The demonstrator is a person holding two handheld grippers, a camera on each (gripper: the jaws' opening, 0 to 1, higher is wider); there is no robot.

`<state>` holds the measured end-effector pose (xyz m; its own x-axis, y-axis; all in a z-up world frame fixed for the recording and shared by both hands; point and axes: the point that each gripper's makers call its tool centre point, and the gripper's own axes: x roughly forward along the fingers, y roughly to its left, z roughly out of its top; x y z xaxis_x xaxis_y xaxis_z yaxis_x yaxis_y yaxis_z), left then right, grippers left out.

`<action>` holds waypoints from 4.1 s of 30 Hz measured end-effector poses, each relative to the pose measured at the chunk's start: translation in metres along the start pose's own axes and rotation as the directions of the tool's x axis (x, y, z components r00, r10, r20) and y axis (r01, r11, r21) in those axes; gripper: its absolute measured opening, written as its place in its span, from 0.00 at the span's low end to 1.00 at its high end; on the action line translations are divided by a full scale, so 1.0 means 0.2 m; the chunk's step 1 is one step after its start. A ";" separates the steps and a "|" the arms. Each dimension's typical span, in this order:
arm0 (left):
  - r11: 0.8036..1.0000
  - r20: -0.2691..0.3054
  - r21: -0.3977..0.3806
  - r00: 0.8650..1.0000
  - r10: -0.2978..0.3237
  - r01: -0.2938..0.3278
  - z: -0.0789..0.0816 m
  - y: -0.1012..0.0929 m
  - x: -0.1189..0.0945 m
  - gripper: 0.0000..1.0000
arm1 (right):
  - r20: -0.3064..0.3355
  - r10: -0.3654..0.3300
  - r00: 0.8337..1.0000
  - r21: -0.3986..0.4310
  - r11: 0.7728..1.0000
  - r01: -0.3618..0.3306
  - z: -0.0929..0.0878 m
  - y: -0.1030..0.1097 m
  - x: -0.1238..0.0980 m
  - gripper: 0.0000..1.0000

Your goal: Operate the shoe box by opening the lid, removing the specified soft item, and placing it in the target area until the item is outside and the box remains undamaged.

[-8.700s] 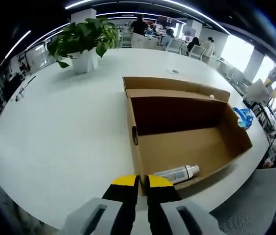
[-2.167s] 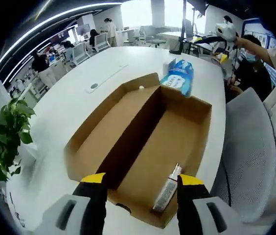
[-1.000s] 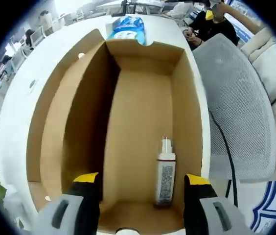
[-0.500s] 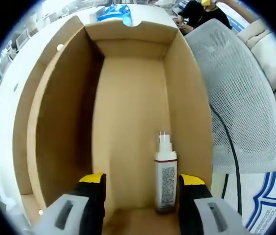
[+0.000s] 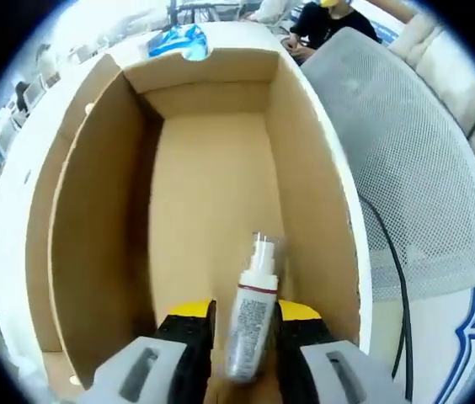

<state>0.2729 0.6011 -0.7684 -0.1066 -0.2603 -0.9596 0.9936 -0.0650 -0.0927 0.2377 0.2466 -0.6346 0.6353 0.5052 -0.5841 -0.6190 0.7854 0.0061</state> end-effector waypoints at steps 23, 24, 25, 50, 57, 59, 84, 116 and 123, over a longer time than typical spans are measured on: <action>0.996 -0.017 -0.059 0.997 0.070 -0.071 -0.03 0.02 0.02 0.18 | 0.037 0.050 0.998 -0.016 0.999 -0.050 0.03 0.10 0.03 0.96; 0.996 -0.016 -0.056 0.997 0.072 -0.073 -0.03 0.02 0.02 0.18 | 0.041 0.055 0.998 -0.018 0.998 -0.054 0.04 0.11 0.03 0.96; 0.996 -0.016 -0.055 0.997 0.075 -0.076 -0.02 0.03 0.01 0.18 | 0.043 0.058 0.997 -0.020 0.998 -0.057 0.04 0.11 0.03 0.96; 0.971 0.167 -0.188 0.970 0.178 -0.146 0.19 0.01 -0.19 0.18 | 0.098 0.167 0.981 -0.125 0.980 -0.154 0.16 0.28 0.08 0.77; 0.970 0.231 -0.175 0.951 0.205 -0.166 0.31 0.00 -0.27 0.18 | 0.098 0.193 0.976 -0.145 0.973 -0.178 0.18 0.33 0.12 0.73; 0.971 0.241 -0.169 0.948 0.208 -0.170 0.34 -0.01 -0.28 0.18 | 0.100 0.202 0.974 -0.148 0.971 -0.186 0.19 0.34 0.13 0.73; 0.990 0.422 -0.082 0.896 0.136 -0.111 0.73 -0.15 -0.32 0.18 | 0.106 0.309 0.945 -0.268 0.924 -0.272 0.28 0.55 0.22 0.57; 0.999 0.571 0.027 0.821 0.023 -0.047 1.01 -0.33 -0.34 0.18 | 0.042 0.470 0.882 -0.412 0.812 -0.413 0.30 0.78 0.28 0.27; 0.998 0.586 0.044 0.811 0.007 -0.040 1.03 -0.35 -0.34 0.18 | 0.021 0.492 0.870 -0.453 0.781 -0.430 0.31 0.81 0.27 0.19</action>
<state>0.2021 0.4256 -0.6427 -0.1019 -0.7756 -0.6230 0.9944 -0.0966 -0.0423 0.2011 0.4229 -0.6157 0.2581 0.8335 -0.4885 -0.9659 0.2336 -0.1116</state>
